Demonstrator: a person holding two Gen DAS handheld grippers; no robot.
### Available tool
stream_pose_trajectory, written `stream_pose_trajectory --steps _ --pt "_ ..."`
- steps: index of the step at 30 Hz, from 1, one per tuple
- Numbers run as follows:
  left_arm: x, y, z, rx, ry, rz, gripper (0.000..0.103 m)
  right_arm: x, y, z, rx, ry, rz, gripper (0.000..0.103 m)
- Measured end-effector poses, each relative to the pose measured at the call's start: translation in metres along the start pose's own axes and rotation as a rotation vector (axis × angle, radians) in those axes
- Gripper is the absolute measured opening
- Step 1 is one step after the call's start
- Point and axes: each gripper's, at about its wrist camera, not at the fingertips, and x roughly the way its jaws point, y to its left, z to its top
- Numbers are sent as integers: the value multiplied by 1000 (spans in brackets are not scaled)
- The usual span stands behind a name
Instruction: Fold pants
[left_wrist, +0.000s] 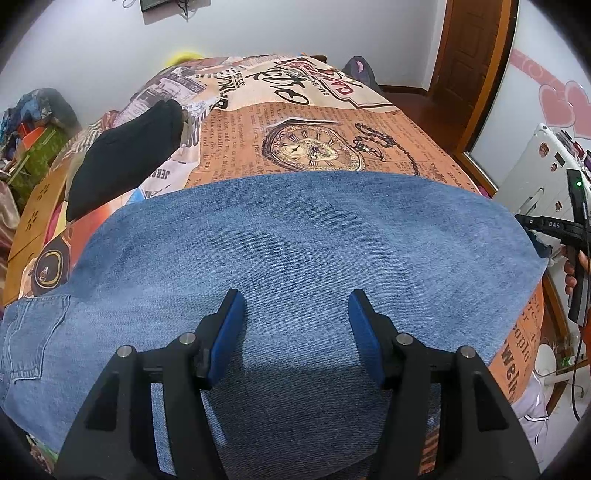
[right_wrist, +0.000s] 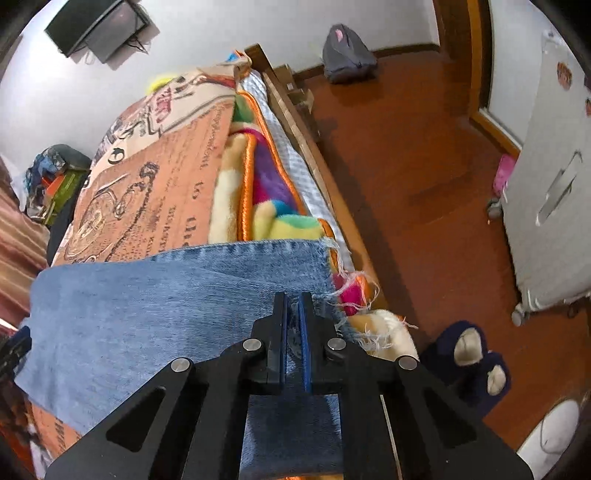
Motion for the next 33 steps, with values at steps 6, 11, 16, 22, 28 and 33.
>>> stream_pose_trajectory --steps 6,11,16,22,28,33 --pt "0 0 1 4 5 0 59 -18 19 6 -77 -53 26 3" --pt "0 -1 0 3 2 3 59 -3 9 13 -73 -8 -82 62" --pt "0 -1 0 5 2 7 59 25 -12 9 16 66 8 62" --pt "0 -3 0 6 0 13 59 27 -14 3 63 82 127 39" --pt "0 -3 2 -3 5 17 59 16 -4 -6 6 18 28 13" --pt "0 -5 2 3 9 19 59 -10 1 -4 -15 -80 24 8"
